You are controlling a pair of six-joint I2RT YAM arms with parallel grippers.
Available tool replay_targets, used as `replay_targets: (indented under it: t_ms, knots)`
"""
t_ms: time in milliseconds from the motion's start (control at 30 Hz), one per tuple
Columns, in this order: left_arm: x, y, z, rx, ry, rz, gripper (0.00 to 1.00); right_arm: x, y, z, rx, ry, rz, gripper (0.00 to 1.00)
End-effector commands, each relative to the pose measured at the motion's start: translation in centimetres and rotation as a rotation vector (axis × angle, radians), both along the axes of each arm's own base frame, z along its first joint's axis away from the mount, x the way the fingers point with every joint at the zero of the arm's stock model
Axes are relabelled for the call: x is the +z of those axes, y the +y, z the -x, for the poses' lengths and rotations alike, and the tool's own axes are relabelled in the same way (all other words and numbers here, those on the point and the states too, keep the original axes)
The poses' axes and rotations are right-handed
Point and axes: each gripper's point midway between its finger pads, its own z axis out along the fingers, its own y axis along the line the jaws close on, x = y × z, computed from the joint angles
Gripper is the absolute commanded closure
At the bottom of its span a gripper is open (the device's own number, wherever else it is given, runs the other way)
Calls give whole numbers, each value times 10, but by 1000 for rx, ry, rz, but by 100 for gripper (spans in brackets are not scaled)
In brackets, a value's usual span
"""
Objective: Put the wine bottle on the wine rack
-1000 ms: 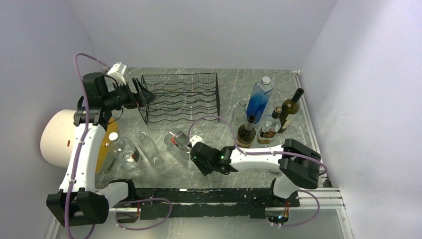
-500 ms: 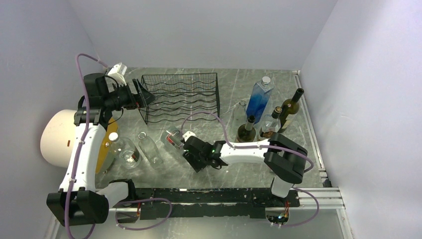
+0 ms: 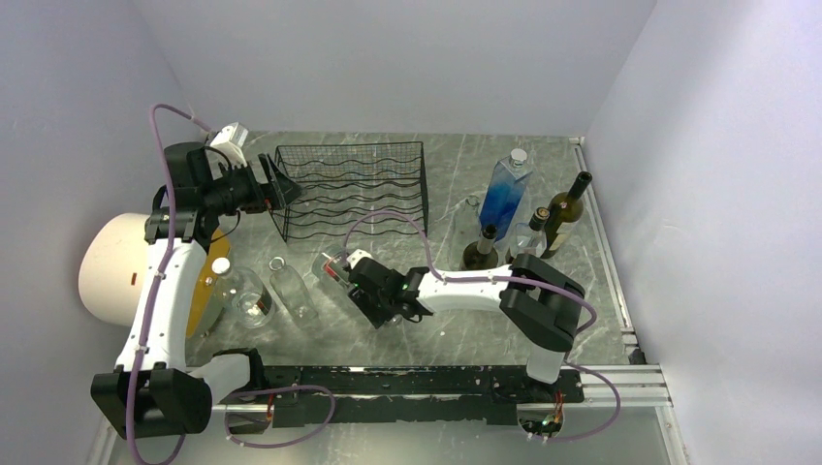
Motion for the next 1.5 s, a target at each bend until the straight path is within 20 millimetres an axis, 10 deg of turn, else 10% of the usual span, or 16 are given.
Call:
replay_targets:
  t_ms: [0, 100, 233, 1067, 1467]
  knots:
    - [4, 0, 0, -5, -17, -20, 6, -3, 3, -7, -7, -14, 4, 50]
    - [4, 0, 0, -3, -18, -22, 6, -5, 2, -7, -7, -8, 5, 60]
    - [4, 1, 0, 0, -20, -29, 7, -6, 1, -8, -4, -16, 3, 99]
    - [39, 7, 10, 55, -108, -40, 8, 116, 0, -11, 12, -221, -362, 100]
    - [124, 23, 40, 179, -370, -66, 8, 246, -8, -30, -121, -356, -582, 100]
